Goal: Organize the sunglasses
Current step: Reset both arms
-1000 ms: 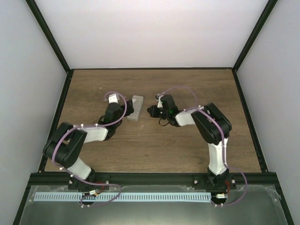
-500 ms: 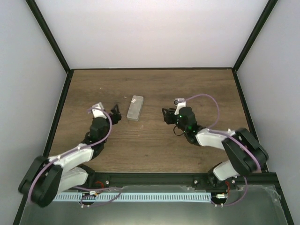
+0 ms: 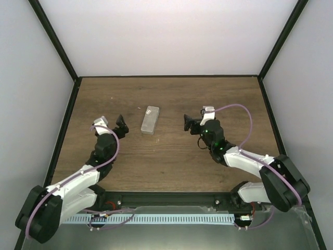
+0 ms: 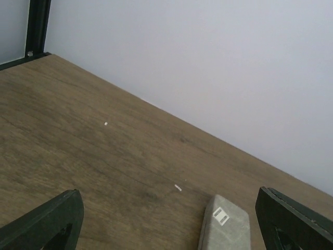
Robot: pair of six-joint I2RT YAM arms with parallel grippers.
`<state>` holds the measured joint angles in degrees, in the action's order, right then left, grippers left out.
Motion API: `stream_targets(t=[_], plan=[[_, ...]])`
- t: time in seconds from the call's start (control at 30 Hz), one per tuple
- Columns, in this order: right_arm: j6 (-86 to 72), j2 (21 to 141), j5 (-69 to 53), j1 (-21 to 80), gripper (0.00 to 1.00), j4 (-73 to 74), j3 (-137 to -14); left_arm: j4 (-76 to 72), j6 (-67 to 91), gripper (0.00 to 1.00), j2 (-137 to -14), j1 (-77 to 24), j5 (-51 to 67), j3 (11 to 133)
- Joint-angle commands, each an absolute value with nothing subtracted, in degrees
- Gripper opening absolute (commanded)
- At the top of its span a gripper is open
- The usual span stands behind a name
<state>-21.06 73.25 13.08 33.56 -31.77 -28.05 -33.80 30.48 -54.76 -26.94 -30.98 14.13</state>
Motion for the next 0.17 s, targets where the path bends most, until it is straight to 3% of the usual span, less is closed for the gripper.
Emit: stream_targets(t=[0.0,0.13], plan=[[-19.35,74.7,15.14,33.82,0.99,-31.87,-29.43,-34.5,29.39,0.93,-57.38,-26.81,-30.9,14.6],[-19.11,73.53,14.75,33.76,0.97,-32.18,-28.55,-34.64,29.61,0.93,-58.66,-26.8,-30.56,14.7]])
